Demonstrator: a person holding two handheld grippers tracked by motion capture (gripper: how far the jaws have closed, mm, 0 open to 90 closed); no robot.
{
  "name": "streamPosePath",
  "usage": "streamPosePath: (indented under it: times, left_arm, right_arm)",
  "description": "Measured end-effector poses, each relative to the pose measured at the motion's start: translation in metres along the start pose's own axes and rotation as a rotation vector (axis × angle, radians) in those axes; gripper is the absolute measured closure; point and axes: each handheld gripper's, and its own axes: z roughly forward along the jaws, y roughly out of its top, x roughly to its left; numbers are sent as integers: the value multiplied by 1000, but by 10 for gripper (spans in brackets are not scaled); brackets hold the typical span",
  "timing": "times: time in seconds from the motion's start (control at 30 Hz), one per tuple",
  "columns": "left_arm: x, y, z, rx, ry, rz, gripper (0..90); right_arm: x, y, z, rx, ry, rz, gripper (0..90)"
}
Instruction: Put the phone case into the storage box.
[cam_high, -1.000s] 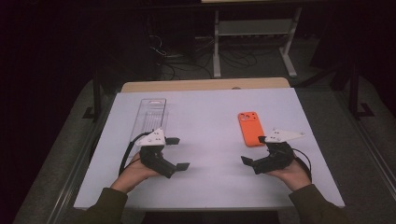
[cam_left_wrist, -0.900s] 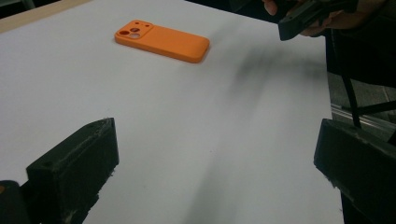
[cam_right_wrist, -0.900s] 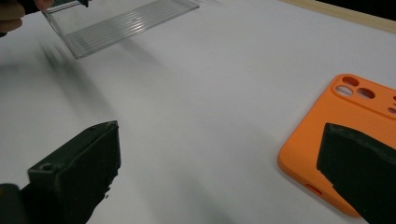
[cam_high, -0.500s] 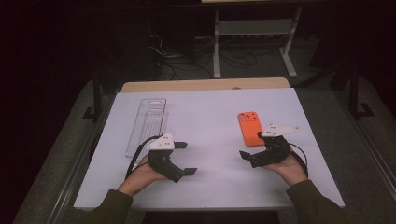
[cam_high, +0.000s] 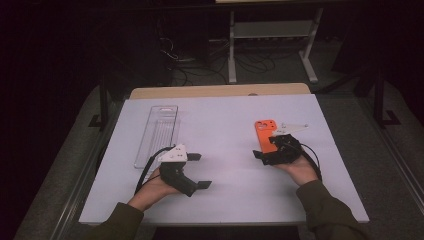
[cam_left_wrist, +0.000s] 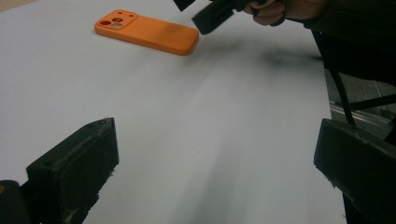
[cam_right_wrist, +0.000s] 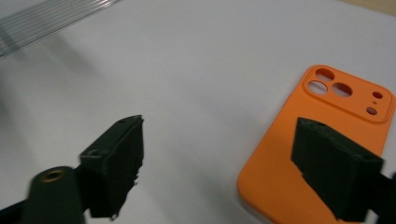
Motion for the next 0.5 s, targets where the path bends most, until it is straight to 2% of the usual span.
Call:
streamPosePath:
  times: [0.03,0.07,0.1,0.17,0.2,0.3,0.33,0.5]
  left_arm:
    - [0,0,0,0,1,0,0]
    - [0,0,1,-1,0,0,0]
    - [0,0,1,0,-1,0,0]
    - [1,0,2,8,-2,7,0]
    - [1,0,2,7,-5,2,0]
    - [1,0,3,6,-5,4,0]
    - [1,0,4,3,-5,0,0]
    - [3,0,4,8,-3,2,0]
  right_arm:
    - [-3,1,4,9,-11,6,278]
    - [-3,1,4,9,-11,6,278]
    - [-5,2,6,20,-10,28,337]
    - [-8,3,10,25,-10,29,398]
    - [-8,3,10,25,-10,29,398]
    - [-11,4,15,37,-9,34,493]
    - [-10,4,16,51,-8,54,519]
    - [-10,5,25,78,2,51,692]
